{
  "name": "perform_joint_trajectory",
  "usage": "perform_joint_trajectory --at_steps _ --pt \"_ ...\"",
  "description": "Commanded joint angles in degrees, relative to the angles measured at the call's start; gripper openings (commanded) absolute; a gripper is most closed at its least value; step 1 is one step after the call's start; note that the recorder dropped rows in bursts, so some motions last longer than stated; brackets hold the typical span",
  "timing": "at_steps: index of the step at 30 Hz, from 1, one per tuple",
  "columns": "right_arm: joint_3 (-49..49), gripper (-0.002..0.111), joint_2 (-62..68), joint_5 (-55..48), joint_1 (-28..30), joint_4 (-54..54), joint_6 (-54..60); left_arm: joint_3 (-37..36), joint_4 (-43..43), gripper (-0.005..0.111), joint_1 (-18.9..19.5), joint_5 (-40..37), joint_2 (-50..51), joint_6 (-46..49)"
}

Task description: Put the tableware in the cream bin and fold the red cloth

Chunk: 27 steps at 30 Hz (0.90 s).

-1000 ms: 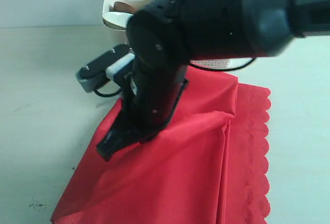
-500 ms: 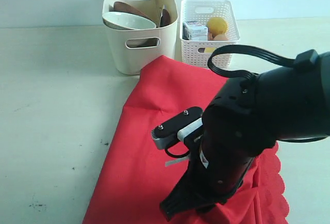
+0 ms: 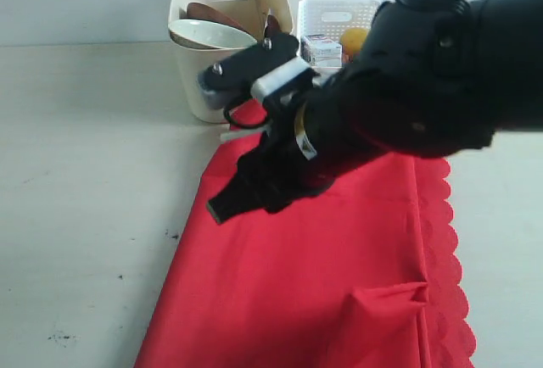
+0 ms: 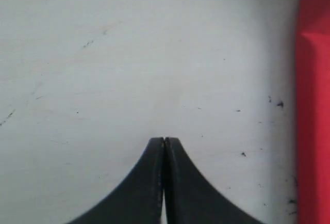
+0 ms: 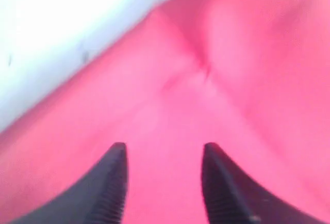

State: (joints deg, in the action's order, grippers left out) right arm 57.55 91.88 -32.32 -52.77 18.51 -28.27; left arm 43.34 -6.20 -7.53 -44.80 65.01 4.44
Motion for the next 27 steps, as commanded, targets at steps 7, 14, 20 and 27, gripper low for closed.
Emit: perform_joint_trajectory --at_steps 7,14,20,27 --pt "2.1 0.000 11.9 -9.2 2.2 -1.2 0.0 -0.2 -0.5 0.002 0.1 0.6 -0.5 1.1" --pt "0.6 0.000 12.9 -3.6 2.6 0.5 2.7 -0.2 -0.7 0.002 0.1 0.7 -0.5 1.1" --pt "-1.6 0.000 18.1 -11.0 4.5 0.8 3.2 -0.2 -0.7 0.002 0.1 0.1 -0.5 1.3" --pt "-21.5 0.000 9.1 -8.1 8.6 10.1 -7.9 -0.2 -0.9 0.002 0.1 -0.8 -0.5 1.3"
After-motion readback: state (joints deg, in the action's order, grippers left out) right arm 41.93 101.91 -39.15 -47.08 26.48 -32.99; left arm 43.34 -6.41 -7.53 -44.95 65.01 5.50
